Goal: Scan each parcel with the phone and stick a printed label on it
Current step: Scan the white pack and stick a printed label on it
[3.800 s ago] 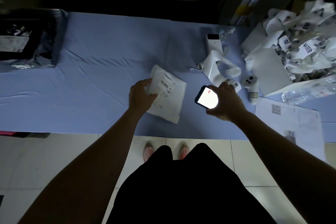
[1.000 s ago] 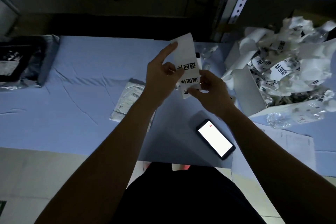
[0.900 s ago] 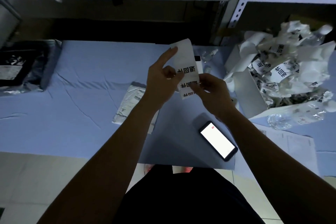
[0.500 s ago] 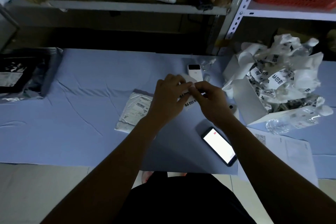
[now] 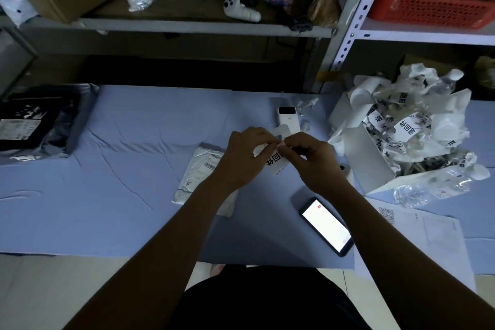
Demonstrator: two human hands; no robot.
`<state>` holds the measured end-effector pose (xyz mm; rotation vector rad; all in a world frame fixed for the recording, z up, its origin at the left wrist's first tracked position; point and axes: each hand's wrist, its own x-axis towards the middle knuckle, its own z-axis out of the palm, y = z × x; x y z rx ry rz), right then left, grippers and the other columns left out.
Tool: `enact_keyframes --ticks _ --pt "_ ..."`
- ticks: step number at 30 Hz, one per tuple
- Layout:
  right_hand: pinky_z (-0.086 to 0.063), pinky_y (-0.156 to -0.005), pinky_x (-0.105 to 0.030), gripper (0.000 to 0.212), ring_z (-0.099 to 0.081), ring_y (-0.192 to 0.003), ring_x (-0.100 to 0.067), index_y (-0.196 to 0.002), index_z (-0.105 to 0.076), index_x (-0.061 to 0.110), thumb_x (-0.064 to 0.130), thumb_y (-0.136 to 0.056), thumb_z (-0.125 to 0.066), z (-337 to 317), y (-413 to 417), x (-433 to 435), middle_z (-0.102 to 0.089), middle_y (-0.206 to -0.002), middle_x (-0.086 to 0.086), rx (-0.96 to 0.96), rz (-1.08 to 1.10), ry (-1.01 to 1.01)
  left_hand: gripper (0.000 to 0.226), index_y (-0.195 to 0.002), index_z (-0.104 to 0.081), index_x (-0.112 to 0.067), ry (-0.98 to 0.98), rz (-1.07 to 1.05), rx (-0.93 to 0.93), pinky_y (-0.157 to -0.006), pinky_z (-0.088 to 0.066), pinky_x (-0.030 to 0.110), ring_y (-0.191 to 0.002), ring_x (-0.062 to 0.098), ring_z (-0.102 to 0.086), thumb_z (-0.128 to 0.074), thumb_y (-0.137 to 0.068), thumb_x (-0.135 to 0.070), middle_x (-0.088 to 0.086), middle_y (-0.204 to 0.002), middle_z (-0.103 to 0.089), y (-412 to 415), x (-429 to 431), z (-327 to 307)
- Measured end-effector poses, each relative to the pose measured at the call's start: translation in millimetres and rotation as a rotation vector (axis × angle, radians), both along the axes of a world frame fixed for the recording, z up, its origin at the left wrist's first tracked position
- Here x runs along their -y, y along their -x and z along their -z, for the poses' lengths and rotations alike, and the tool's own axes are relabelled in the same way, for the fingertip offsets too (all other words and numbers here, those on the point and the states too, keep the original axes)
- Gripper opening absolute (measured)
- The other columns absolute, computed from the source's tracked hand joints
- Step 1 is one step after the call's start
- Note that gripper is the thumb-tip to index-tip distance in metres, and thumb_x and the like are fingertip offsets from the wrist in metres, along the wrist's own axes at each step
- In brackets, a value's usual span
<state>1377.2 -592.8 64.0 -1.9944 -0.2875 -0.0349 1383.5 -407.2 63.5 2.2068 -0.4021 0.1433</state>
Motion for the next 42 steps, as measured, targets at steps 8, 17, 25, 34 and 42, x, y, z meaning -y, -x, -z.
enact_keyframes --ticks 8,17,25,34,42 --pt "-0.058 -0.078 -0.03 0.009 -0.069 -0.084 -0.012 -0.096 -0.073 0.003 0.01 -0.096 -0.068 -0.8 -3.9 6.3 -0.073 -0.091 -0.004 0.005 -0.015 0.023 0.022 -0.105 -0.076 -0.01 0.031 0.033 -0.051 -0.087 -0.055 0.05 -0.094 0.023 -0.07 -0.063 -0.096 -0.025 0.01 -0.104 -0.073 -2.1 0.8 -5.8" --pt "-0.057 -0.086 -0.04 0.012 -0.069 -0.091 -0.018 -0.097 -0.073 0.007 0.017 -0.098 -0.066 4.9 -10.7 14.8 -0.074 -0.093 -0.002 -0.071 -0.002 0.063 0.019 -0.087 -0.073 -0.004 -0.154 -0.037 0.115 -0.082 -0.042 0.033 -0.08 0.023 -0.067 -0.062 -0.093 -0.018 0.01 -0.086 -0.074 -7.0 19.6 -3.0" --pt "-0.058 -0.088 -0.04 0.01 -0.071 -0.094 -0.018 -0.098 -0.071 0.005 0.014 -0.098 -0.066 8.5 -17.5 22.8 -0.074 -0.096 -0.003 -0.126 -0.024 0.02 0.019 -0.091 -0.072 -0.006 -0.028 -0.169 -0.036 -0.083 -0.042 0.032 -0.073 0.001 -0.047 -0.06 -0.096 -0.021 0.008 -0.091 -0.07 -6.6 30.2 -1.0" --pt "-0.054 -0.07 -0.018 0.018 -0.072 -0.086 -0.017 -0.098 -0.074 0.008 0.024 -0.098 -0.066 34.1 -38.5 41.5 -0.076 -0.092 -0.005 -0.233 0.162 0.198 0.01 -0.093 -0.062 -0.022 0.136 -0.405 -0.071 -0.072 -0.045 0.01 -0.08 -0.001 -0.059 -0.057 -0.1 -0.018 -0.012 -0.088 -0.062 -14.5 31.5 -6.5" --pt "-0.044 -0.103 -0.037 0.056 -0.056 -0.121 -0.017 -0.142 -0.053 0.017 0.041 -0.094 -0.069 45.7 -39.8 20.6 -0.061 -0.129 -0.001 -0.176 0.174 0.308 0.013 -0.084 -0.066 -0.032 0.267 -0.409 -0.047 -0.061 -0.041 0.006 -0.075 0.002 -0.065 -0.074 -0.089 -0.023 -0.02 -0.079 -0.068 -15.1 3.6 8.0"
